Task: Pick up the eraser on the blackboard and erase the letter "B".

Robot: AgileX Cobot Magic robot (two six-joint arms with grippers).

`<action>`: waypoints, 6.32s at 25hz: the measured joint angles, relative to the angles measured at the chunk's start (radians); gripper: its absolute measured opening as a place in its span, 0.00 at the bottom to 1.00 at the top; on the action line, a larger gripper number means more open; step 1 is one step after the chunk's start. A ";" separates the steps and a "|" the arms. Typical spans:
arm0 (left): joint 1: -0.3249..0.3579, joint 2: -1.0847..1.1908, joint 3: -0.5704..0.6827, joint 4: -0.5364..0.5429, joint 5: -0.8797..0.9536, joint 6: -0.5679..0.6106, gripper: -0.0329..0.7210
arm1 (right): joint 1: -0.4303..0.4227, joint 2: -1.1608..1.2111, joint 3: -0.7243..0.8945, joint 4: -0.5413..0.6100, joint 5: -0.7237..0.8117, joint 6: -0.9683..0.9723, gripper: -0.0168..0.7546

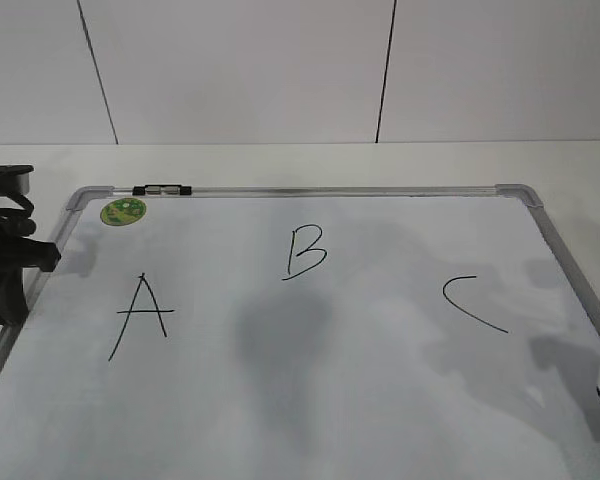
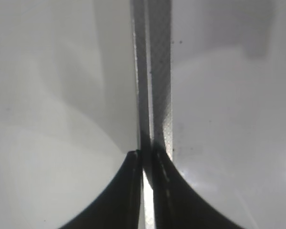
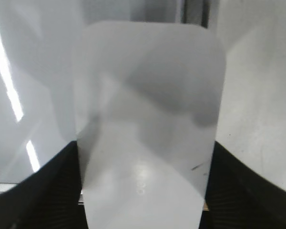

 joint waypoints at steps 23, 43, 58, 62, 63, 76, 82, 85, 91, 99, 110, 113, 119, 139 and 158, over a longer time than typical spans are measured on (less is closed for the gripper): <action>0.000 0.000 0.000 0.000 0.004 0.000 0.09 | 0.098 0.012 -0.215 0.080 0.049 0.007 0.74; 0.000 0.000 -0.002 0.000 0.010 0.000 0.09 | 0.391 0.408 -0.766 0.073 0.129 0.051 0.74; 0.000 0.000 -0.002 0.000 0.012 0.000 0.09 | 0.391 0.834 -1.242 0.032 0.130 0.044 0.74; 0.000 0.000 -0.002 0.000 0.012 0.000 0.09 | 0.391 0.871 -1.263 0.034 0.130 0.034 0.74; 0.000 0.000 -0.002 0.000 0.013 0.000 0.09 | 0.391 0.875 -1.262 0.034 0.130 0.033 0.74; 0.000 0.000 -0.002 -0.002 0.016 0.000 0.09 | 0.391 0.932 -1.299 0.029 0.133 0.030 0.74; 0.000 0.000 -0.002 -0.002 0.018 0.000 0.09 | 0.391 0.940 -1.307 0.040 0.141 0.029 0.74; 0.000 0.000 -0.002 -0.002 0.023 0.000 0.09 | 0.391 0.940 -1.307 0.053 0.141 0.026 0.74; 0.002 0.000 -0.002 0.000 0.043 0.000 0.09 | 0.458 0.942 -1.308 0.049 0.134 0.026 0.74; 0.004 0.000 -0.002 0.002 0.053 0.000 0.09 | 0.593 0.944 -1.308 0.052 0.130 0.026 0.74; 0.005 0.000 -0.002 0.004 0.060 0.000 0.09 | 0.592 0.949 -1.316 0.036 0.131 0.038 0.74; 0.005 0.000 -0.002 0.001 0.060 0.000 0.09 | 0.554 0.949 -1.316 0.047 0.131 0.047 0.74; 0.005 0.000 -0.002 0.000 0.060 0.000 0.09 | 0.393 0.949 -1.320 0.043 0.130 0.060 0.74; 0.005 0.000 -0.002 0.004 0.076 0.000 0.09 | 0.497 0.951 -1.323 0.039 0.124 0.064 0.74; 0.006 0.000 -0.002 0.004 0.088 0.000 0.09 | 0.401 0.965 -1.357 0.069 0.135 0.040 0.74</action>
